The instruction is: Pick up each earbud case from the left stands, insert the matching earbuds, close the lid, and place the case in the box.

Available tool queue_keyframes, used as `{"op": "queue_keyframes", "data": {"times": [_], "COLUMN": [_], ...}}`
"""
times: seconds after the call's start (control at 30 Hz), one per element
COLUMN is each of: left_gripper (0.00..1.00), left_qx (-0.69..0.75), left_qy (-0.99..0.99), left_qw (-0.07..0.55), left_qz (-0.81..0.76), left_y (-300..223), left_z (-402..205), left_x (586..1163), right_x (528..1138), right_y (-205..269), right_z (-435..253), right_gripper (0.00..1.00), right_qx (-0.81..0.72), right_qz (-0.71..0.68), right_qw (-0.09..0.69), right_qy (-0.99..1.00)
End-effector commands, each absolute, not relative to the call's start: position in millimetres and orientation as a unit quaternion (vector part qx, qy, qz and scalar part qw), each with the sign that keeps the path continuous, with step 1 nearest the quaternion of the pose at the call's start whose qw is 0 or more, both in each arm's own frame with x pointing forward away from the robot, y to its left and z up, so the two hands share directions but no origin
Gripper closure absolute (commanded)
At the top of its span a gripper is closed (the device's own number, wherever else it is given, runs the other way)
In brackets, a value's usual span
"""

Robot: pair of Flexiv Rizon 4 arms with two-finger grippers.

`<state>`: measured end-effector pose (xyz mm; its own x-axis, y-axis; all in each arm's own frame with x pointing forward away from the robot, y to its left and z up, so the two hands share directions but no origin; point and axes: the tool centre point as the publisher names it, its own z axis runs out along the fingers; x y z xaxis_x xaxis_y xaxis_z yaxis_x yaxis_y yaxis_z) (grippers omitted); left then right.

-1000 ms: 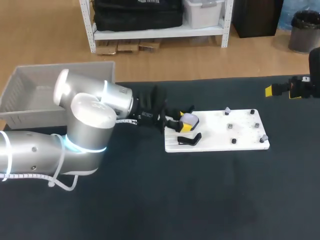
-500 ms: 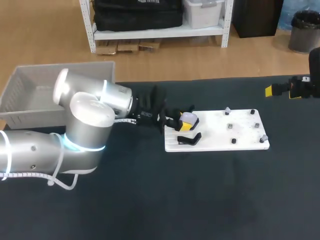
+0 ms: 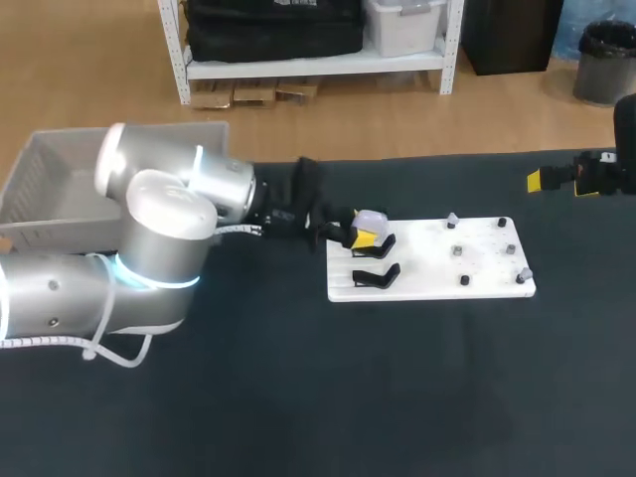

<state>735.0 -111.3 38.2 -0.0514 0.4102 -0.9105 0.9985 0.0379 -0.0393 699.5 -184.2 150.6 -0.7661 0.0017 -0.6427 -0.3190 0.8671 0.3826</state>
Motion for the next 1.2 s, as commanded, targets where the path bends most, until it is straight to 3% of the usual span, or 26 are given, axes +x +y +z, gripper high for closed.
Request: {"op": "queue_keyframes", "data": {"times": [0.03,0.5,1.2], "left_gripper": [1.00,1.00,1.00], "left_qx": [0.577,0.597,0.623], "left_qy": [0.606,0.585,0.577], "left_qw": [0.392,0.405,0.389], "left_qz": [-0.382,-0.370,-0.357], "left_y": [-108.0,-121.6,-142.0], "left_z": [52.5,86.7,97.6], "left_x": [724.8,723.7,703.5], "right_x": [697.8,681.3,690.5], "right_y": [-160.8,-64.2,-28.1], "right_z": [143.4,115.9,112.4], "right_gripper": [0.00,0.00,0.00], "right_qx": [-0.104,-0.155,-0.178], "right_qz": [0.244,0.244,0.238], "right_qw": [0.306,0.239,0.207], "right_qy": [0.914,0.927,0.932]}}
